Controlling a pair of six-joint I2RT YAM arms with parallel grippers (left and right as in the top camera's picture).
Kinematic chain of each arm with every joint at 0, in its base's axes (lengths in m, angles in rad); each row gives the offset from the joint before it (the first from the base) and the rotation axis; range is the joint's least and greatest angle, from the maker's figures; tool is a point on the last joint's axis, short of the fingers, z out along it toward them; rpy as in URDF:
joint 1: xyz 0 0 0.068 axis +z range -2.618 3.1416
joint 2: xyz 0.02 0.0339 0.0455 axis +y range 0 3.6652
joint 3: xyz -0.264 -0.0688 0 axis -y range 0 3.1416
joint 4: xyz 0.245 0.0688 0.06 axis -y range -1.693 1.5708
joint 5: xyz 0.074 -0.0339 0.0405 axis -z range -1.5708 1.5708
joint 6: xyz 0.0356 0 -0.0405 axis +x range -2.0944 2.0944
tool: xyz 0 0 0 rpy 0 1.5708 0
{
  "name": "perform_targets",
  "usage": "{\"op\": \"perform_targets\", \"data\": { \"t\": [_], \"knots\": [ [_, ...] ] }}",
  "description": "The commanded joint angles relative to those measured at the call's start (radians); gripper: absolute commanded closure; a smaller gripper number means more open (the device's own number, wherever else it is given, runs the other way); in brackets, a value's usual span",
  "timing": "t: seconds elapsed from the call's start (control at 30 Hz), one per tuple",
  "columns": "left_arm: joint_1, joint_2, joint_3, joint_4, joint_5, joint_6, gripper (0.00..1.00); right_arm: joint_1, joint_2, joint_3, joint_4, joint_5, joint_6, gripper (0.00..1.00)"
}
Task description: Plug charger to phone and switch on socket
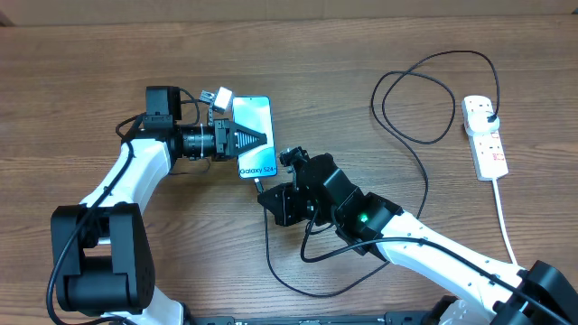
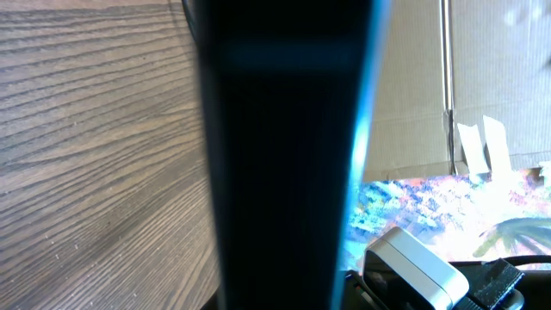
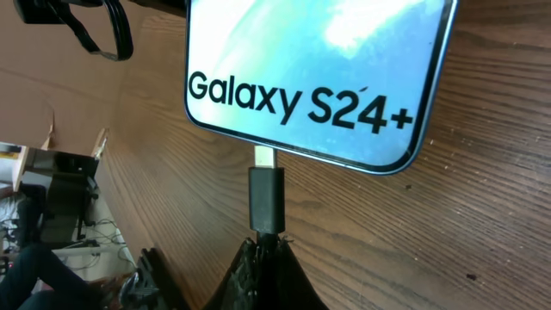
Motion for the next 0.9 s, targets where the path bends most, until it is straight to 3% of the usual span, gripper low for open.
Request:
{"op": "perform_targets", "data": {
  "t": [0.0, 0.87],
  "knots": [
    [-0.007, -0.013, -0.003, 0.002, 0.045, 0.0, 0.96, -0.006, -0.031, 0.008, 0.018, 0.05, -0.007, 0.96],
    [-0.005, -0.013, -0.003, 0.002, 0.045, -0.026, 0.96, -0.017, -0.031, 0.008, 0.014, 0.1, -0.004, 0.96]
  ]
}}
